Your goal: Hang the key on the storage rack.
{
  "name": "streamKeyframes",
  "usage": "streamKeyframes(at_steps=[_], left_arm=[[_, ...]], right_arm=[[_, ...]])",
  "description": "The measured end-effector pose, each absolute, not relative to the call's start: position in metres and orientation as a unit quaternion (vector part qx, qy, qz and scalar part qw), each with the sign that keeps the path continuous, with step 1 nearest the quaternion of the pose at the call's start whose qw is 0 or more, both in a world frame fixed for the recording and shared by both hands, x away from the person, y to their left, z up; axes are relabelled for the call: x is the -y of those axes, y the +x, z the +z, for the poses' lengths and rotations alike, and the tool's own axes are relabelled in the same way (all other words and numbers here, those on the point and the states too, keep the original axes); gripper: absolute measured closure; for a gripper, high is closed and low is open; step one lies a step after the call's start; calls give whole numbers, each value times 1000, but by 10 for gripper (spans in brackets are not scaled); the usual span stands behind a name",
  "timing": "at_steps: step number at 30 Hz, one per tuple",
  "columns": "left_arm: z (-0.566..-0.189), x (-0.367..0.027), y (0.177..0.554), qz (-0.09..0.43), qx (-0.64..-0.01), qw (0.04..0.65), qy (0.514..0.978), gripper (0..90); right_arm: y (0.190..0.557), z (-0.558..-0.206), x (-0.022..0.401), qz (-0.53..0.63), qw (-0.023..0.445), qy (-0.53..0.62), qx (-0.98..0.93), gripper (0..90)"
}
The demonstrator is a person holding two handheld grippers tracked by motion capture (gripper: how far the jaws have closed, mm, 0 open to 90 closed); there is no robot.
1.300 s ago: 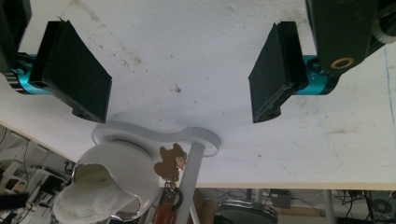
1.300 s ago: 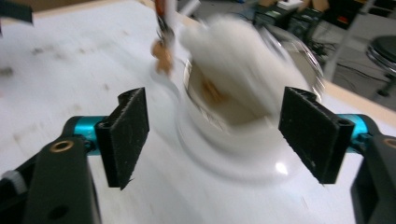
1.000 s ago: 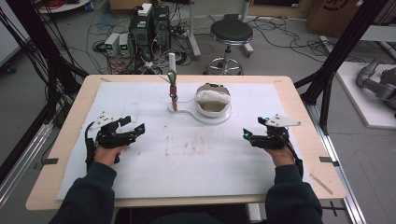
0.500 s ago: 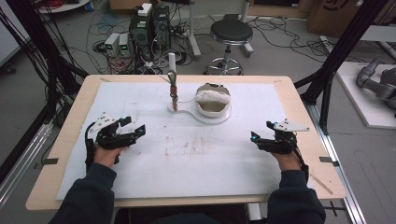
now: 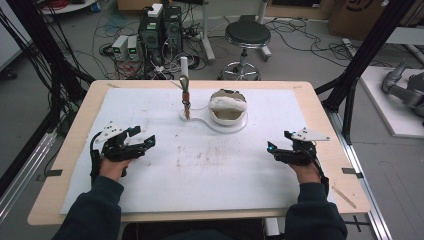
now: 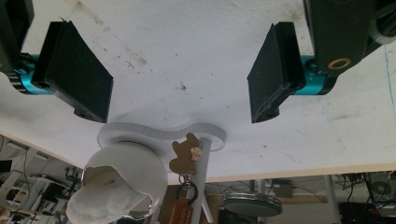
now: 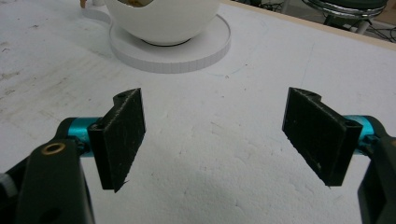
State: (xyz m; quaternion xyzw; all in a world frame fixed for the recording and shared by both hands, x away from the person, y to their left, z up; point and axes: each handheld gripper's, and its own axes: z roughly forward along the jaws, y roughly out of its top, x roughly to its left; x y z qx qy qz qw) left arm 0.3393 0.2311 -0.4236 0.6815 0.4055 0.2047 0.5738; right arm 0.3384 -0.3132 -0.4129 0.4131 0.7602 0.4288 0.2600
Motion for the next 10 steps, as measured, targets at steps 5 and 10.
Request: streamKeyframes(at_steps=[5, 10], left_arm=[[-425, -231, 340, 205, -407, 570, 683, 221], [-426, -231, 341, 205, -409, 567, 685, 221]], right_arm=[[340, -414, 314, 430, 256, 420, -757, 216], [343, -416, 314, 430, 254, 420, -758, 216]])
